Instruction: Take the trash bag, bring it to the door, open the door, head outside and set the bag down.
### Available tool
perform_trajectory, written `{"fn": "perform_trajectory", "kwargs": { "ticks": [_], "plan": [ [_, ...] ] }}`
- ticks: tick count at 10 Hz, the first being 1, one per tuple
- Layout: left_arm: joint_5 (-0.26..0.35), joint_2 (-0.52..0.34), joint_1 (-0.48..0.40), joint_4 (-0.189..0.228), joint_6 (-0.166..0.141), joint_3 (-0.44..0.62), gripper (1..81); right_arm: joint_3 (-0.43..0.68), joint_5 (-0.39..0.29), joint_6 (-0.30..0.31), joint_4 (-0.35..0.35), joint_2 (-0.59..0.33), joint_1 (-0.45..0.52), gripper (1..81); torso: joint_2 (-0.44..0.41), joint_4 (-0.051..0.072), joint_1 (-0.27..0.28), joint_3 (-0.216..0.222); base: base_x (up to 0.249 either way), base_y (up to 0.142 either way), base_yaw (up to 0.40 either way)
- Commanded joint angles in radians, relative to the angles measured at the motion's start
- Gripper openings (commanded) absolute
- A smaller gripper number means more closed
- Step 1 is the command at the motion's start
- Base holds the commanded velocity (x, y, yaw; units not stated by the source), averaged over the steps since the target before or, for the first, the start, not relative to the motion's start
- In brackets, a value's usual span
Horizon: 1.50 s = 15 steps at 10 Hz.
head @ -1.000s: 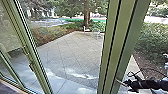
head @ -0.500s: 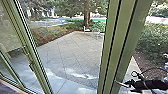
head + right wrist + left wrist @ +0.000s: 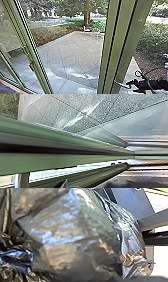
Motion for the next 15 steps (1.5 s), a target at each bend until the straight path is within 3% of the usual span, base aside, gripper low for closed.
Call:
{"fn": "perform_trajectory", "kwargs": {
  "ticks": [1,3,9,10,11,12,14,15],
  "plan": [
    [0.065,-0.001,-0.018,0.011,0.002,0.004,1.0,-0.063,0.022,-0.048,-0.154,-0.120,0.265,81.1,0.000,0.000,0.000,0.000,0.000,0.000,0.000],
    [0.065,-0.001,-0.018,0.013,0.002,0.004,1.0,-0.049,-0.021,-0.048,-0.160,-0.132,0.278,81.1,0.000,0.000,0.000,0.000,0.000,0.000,0.000],
    [0.065,-0.001,-0.018,0.013,0.003,0.004,1.0,-0.044,-0.024,-0.048,-0.184,-0.152,0.284,81.1,0.000,0.000,-0.001,0.000,0.000,0.000,0.000],
    [0.065,-0.001,-0.018,0.013,0.003,0.004,1.0,-0.043,-0.027,-0.050,-0.188,-0.158,0.285,81.1,0.000,0.000,-0.001,0.069,0.000,0.000,0.000],
    [0.065,-0.001,-0.018,0.013,0.004,0.004,1.0,-0.043,-0.039,-0.050,-0.188,-0.160,0.285,81.1,0.000,0.000,-0.001,0.077,0.000,0.000,0.000],
    [0.065,-0.001,-0.018,0.013,0.002,0.004,1.0,-0.040,-0.042,-0.050,-0.187,-0.164,0.285,81.1,0.000,0.000,-0.001,0.021,0.000,0.000,0.000],
    [0.065,-0.002,-0.018,0.013,0.003,0.004,1.0,-0.029,-0.053,-0.053,-0.197,-0.178,0.314,81.1,0.000,0.000,-0.001,0.061,0.000,0.000,0.000],
    [0.065,-0.002,-0.018,0.013,0.004,0.004,1.0,-0.034,-0.103,-0.053,-0.220,-0.178,0.337,81.1,-0.001,0.000,-0.002,0.066,0.000,0.000,0.000]
  ]
}}
